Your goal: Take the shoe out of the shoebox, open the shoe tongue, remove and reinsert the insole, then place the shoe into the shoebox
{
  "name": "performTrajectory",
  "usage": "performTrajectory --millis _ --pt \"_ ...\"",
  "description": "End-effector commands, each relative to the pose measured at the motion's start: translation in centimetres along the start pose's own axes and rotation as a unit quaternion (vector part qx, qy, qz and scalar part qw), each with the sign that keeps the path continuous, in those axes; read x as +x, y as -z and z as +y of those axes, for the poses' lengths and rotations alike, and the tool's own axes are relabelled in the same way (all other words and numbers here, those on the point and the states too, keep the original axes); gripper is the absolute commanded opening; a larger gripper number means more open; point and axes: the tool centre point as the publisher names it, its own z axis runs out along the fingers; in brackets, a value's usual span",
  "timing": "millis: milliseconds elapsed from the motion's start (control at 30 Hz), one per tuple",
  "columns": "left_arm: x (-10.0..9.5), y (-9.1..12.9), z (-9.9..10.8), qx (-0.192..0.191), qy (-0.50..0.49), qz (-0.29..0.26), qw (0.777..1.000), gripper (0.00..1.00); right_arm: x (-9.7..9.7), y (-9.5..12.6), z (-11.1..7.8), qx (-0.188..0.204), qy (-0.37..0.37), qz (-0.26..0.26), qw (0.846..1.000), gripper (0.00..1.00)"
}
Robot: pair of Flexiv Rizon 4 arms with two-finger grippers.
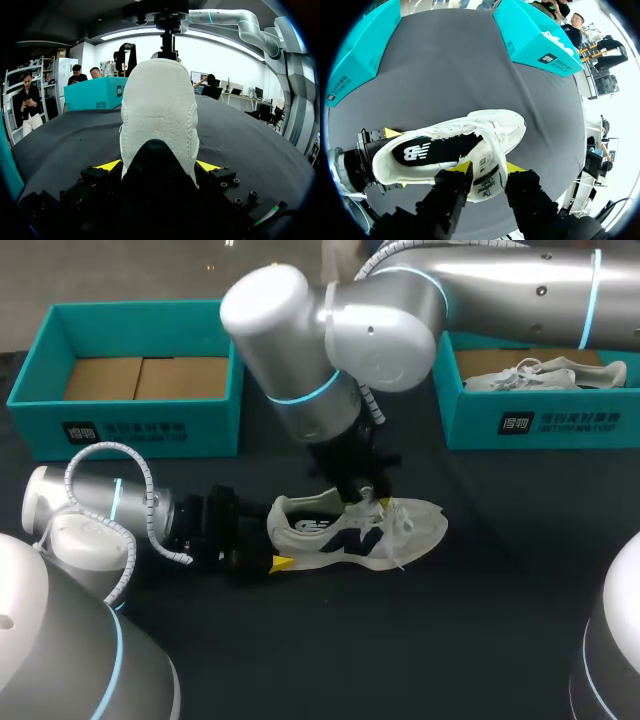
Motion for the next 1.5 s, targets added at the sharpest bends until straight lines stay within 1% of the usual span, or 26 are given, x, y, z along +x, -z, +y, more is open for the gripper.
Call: performTrajectory --millis 33,67,133,167,333,567,767,867,933,1000,1067,1133,1167,1200,1500 --pt "0.1 -0.3 0.5 -0.001 0.001 0.000 1.000 0.00 0.1 0.1 -1.4 -0.002 -0.042 0.000 0.999 0.39" --pt "0.1 -0.3 0.5 -0.001 0.001 0.000 1.000 0.00 -0.1 0.0 -1.5 -0.001 -0.044 0.000 0.999 0.36" --pt "0.1 -0.3 0.5 -0.001 0.001 0.000 1.000 0.00 -0.6 -0.4 -1.7 0.001 -0.047 0.001 0.999 0.15" --pt "0.1 -0.3 0.5 -0.001 0.001 0.000 1.000 0.00 -0.9 -0.5 -1.7 0.002 -0.050 0.001 0.999 0.00" --pt "0.1 -0.3 0.5 -0.001 0.001 0.000 1.000 0.00 -2.4 -1.2 -1.4 0.004 -0.062 0.011 0.998 0.00" --pt "0.1 -0.3 0.5 -0.001 0.001 0.000 1.000 0.00 -4.1 -1.9 0.0 0.010 -0.080 0.022 0.997 0.00" --pt "0.1 -0.3 0.5 -0.001 0.001 0.000 1.000 0.00 -5.0 -2.4 1.1 0.021 -0.095 0.031 0.995 0.00" --pt "0.1 -0.3 0.5 -0.001 0.001 0.000 1.000 0.00 -5.3 -2.7 1.6 0.027 -0.101 0.039 0.994 0.03" --pt "0.1 -0.3 0.5 -0.001 0.001 0.000 1.000 0.00 -5.3 -2.8 1.8 0.030 -0.101 0.045 0.993 0.07" --pt "0.1 -0.3 0.5 -0.001 0.001 0.000 1.000 0.00 -5.2 -2.9 2.1 0.034 -0.100 0.048 0.993 0.13" --pt "0.1 -0.3 0.5 -0.001 0.001 0.000 1.000 0.00 -5.1 -2.9 2.3 0.035 -0.098 0.050 0.993 0.29" --pt "0.1 -0.3 0.5 -0.001 0.001 0.000 1.000 0.00 -4.8 -2.9 2.4 0.036 -0.094 0.052 0.994 0.51" --pt "0.1 -0.3 0.5 -0.001 0.001 0.000 1.000 0.00 -4.7 -2.8 2.4 0.035 -0.092 0.054 0.994 0.82" --pt "0.1 -0.3 0.5 -0.001 0.001 0.000 1.000 0.00 -4.6 -2.7 2.4 0.034 -0.090 0.056 0.994 1.00" --pt "0.1 -0.3 0.5 -0.001 0.001 0.000 1.000 0.00 -4.4 -0.1 1.0 0.029 -0.057 0.059 0.996 1.00"
